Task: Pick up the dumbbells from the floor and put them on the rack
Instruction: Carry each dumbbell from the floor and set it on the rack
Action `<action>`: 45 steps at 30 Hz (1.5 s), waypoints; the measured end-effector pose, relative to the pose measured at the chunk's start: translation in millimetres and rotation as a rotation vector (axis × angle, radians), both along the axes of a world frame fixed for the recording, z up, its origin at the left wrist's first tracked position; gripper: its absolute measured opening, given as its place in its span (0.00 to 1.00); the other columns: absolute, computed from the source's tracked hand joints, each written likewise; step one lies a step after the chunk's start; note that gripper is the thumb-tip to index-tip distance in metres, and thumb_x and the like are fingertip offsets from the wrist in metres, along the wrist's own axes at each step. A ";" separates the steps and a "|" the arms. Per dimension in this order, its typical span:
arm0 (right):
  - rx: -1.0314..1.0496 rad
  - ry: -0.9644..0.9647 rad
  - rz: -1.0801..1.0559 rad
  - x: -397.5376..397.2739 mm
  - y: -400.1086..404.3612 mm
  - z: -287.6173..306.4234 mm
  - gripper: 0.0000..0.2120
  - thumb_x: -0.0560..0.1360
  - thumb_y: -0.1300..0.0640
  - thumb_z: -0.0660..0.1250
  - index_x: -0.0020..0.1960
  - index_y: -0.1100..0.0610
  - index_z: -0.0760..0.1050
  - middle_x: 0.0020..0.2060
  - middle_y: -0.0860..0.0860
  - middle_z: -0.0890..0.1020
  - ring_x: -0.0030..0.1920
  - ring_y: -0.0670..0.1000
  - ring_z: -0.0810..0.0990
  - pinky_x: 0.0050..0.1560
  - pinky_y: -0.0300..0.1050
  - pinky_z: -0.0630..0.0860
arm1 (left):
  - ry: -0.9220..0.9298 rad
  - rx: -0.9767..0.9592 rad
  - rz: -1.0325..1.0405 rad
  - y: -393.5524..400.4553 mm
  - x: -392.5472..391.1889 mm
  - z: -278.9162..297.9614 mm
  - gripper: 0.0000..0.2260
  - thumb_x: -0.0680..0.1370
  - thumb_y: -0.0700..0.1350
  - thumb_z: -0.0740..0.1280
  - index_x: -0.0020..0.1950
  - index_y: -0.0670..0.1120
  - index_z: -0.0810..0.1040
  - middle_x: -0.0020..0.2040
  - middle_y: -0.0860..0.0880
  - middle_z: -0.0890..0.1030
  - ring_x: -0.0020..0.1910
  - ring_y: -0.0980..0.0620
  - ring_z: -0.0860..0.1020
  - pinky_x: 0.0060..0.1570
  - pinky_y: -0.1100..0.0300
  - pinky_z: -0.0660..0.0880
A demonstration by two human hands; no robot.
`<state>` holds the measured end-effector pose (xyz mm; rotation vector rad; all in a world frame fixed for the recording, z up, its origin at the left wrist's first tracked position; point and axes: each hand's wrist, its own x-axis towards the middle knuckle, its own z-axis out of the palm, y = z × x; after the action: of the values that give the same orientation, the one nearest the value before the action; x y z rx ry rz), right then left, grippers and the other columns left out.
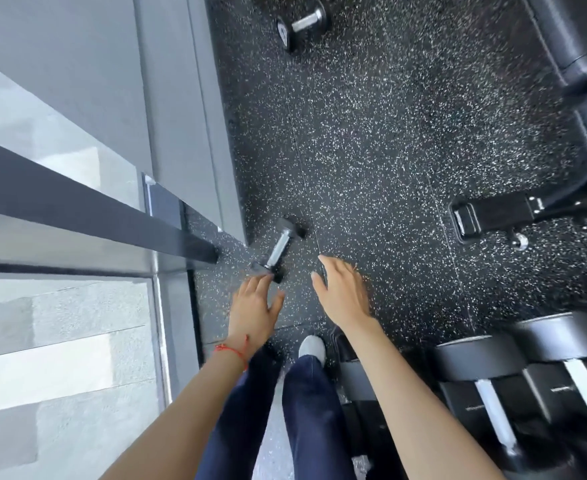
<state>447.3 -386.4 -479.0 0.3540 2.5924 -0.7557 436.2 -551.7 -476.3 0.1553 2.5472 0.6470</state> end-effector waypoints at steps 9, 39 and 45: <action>-0.025 -0.032 0.016 -46.2 -7.7 -133.6 0.22 0.80 0.50 0.54 0.72 0.57 0.61 0.70 0.52 0.70 0.69 0.51 0.67 0.69 0.46 0.61 | -0.130 0.139 0.316 11.8 -45.9 -127.0 0.18 0.78 0.47 0.62 0.65 0.40 0.72 0.61 0.41 0.77 0.62 0.43 0.72 0.61 0.56 0.66; -0.751 -0.226 -0.547 -149.6 -24.0 -493.9 0.14 0.77 0.58 0.63 0.57 0.65 0.76 0.53 0.62 0.82 0.54 0.57 0.81 0.54 0.46 0.77 | -0.573 1.300 1.825 76.3 -104.3 -492.7 0.22 0.79 0.48 0.61 0.68 0.37 0.66 0.69 0.40 0.70 0.69 0.46 0.69 0.65 0.54 0.68; -0.899 -0.262 -0.650 -152.9 -29.6 -505.0 0.14 0.76 0.61 0.63 0.58 0.68 0.74 0.54 0.65 0.80 0.54 0.58 0.81 0.55 0.44 0.76 | -0.480 1.348 1.950 83.7 -103.2 -501.2 0.19 0.79 0.47 0.61 0.65 0.37 0.69 0.67 0.41 0.73 0.66 0.47 0.72 0.63 0.55 0.70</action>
<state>294.3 -416.0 -984.1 0.9172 1.6338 -1.8220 332.9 -468.0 -977.5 -1.8201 0.6184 2.3478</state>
